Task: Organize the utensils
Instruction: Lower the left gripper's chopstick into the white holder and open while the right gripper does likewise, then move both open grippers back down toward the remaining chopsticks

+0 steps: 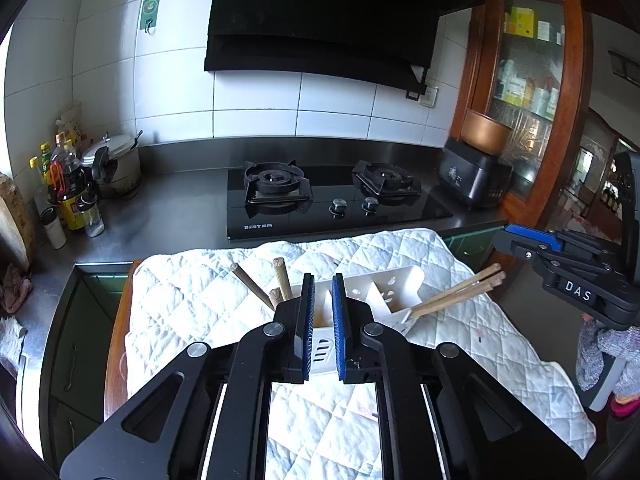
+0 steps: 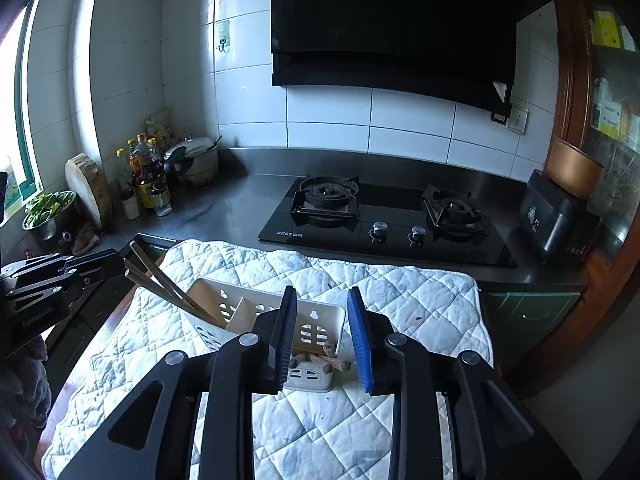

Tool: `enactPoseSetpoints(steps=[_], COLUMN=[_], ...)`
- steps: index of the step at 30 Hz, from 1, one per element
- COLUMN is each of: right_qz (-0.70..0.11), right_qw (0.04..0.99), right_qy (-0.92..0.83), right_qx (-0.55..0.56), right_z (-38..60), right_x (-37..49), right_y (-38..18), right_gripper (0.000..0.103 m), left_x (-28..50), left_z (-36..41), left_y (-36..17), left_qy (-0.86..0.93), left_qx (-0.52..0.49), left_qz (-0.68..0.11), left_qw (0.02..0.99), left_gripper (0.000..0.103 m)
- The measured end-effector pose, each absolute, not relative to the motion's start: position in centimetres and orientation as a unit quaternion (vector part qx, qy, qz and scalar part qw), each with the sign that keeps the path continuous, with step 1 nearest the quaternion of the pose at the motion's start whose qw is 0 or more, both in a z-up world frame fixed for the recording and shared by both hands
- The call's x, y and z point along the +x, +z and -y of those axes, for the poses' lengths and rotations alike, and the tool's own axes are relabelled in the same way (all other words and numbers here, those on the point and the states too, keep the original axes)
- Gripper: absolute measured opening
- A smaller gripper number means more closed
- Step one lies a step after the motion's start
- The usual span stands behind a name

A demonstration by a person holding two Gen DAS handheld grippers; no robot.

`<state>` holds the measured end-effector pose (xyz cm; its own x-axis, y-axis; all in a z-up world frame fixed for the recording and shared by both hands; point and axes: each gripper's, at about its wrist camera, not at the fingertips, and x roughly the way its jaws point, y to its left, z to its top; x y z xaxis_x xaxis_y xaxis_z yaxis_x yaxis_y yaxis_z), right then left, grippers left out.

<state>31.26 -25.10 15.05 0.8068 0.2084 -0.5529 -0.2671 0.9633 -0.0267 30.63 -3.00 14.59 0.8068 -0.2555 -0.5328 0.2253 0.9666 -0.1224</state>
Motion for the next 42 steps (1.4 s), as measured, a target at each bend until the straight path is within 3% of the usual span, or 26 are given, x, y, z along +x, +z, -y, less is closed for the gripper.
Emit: enactPoseSetpoints(steps=[3,5,8,11,16,22,28,42], right_qz=[-0.268,-0.26,-0.258,-0.269,-0.3,-0.336,-0.375,-0.433], right_qw=[0.953,0.955,0.954,0.95,0.938,0.924,0.907,0.887], right_qy=[0.126,0.128,0.139,0.147,0.156,0.162,0.173,0.161], right_qx=[-0.055,-0.059,-0.063,-0.065,-0.073,-0.086,-0.082,-0.009], right_z=[25.4,25.6,25.7,25.6,24.7,22.5,20.2,18.8], right_x=[28.7,26.7,23.5,20.6,16.7,13.0,10.7,10.9], right_y=[15.3,15.1,14.0,12.1,7.3,1.4,-3.6,-8.8], right_gripper=[0.033,0.034,0.036,0.038,0.038,0.038,0.038,0.016], left_x=[28.6,27.0,24.6,22.5,18.6,14.7,11.7,8.6], left_z=[3.1,3.1,2.9,2.5,1.9,0.5,-1.6,-4.6], left_y=[15.0,15.0,14.6,13.8,11.4,7.9,5.0,0.2], left_qy=[-0.128,-0.125,-0.126,-0.123,-0.109,-0.084,-0.055,-0.019], left_qx=[-0.019,-0.017,-0.016,-0.023,-0.026,-0.033,-0.061,-0.089], left_qz=[-0.273,-0.266,-0.261,-0.263,-0.265,-0.278,-0.293,-0.329], left_qw=[0.953,0.956,0.957,0.957,0.958,0.956,0.953,0.94], left_gripper=[0.018,0.034,0.035,0.046,0.055,0.055,0.064,0.065])
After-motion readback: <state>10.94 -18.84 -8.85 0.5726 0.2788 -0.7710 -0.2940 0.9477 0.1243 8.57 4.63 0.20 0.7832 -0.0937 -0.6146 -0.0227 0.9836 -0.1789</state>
